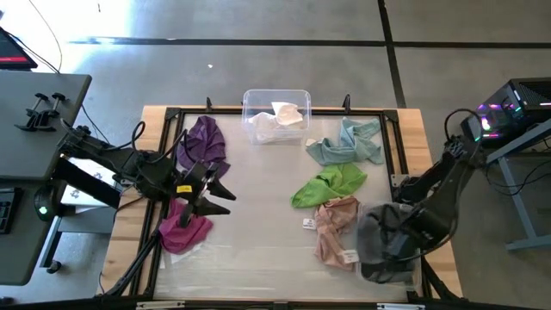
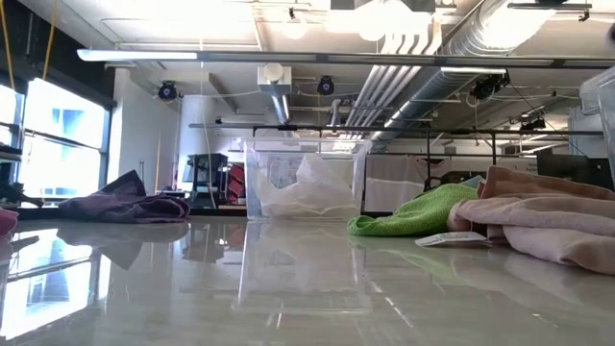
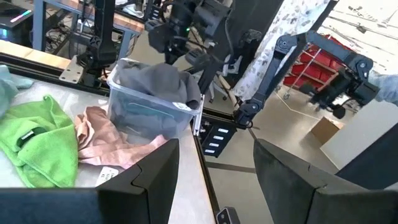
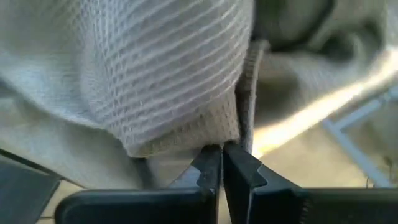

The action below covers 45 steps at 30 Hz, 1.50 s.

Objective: Sort towels by color in basket
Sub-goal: Put the gray towel into the bottom transparent bin

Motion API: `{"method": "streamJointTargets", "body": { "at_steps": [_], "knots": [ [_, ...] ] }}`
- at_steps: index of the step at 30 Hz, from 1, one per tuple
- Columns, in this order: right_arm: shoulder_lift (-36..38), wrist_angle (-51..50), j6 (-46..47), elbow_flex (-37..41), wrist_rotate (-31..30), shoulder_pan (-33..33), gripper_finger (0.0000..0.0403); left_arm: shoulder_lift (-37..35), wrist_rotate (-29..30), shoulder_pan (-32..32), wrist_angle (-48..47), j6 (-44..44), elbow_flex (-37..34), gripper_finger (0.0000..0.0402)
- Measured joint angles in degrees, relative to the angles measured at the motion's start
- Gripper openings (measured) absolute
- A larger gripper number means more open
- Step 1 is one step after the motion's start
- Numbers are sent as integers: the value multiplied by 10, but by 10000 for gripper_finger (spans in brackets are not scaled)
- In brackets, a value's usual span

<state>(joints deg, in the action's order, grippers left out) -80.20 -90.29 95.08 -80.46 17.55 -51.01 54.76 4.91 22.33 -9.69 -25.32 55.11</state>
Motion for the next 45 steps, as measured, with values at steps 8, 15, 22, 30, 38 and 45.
{"method": "streamJointTargets", "body": {
  "at_steps": [8, 15, 22, 30, 38, 45],
  "knots": [
    [56, 3, 150, 73, 46, -34, 3, 0, 12, -2, 0, 20, 0, 195],
    [59, 6, 164, 78, 70, -27, 12, 0, 19, -2, 1, 30, 0, 195],
    [59, 3, 215, -13, 73, -19, 95, 0, 19, -2, 1, 30, 0, 195],
    [60, 4, 281, -120, -100, -17, 124, 0, 19, -3, 1, 35, 0, 195],
    [60, 61, 234, -10, -188, 35, 74, 0, 20, -6, 1, 45, 0, 195],
    [59, 214, 202, 166, -110, 53, 24, 0, 20, -6, 1, 45, 0, 195]
  ]
}}
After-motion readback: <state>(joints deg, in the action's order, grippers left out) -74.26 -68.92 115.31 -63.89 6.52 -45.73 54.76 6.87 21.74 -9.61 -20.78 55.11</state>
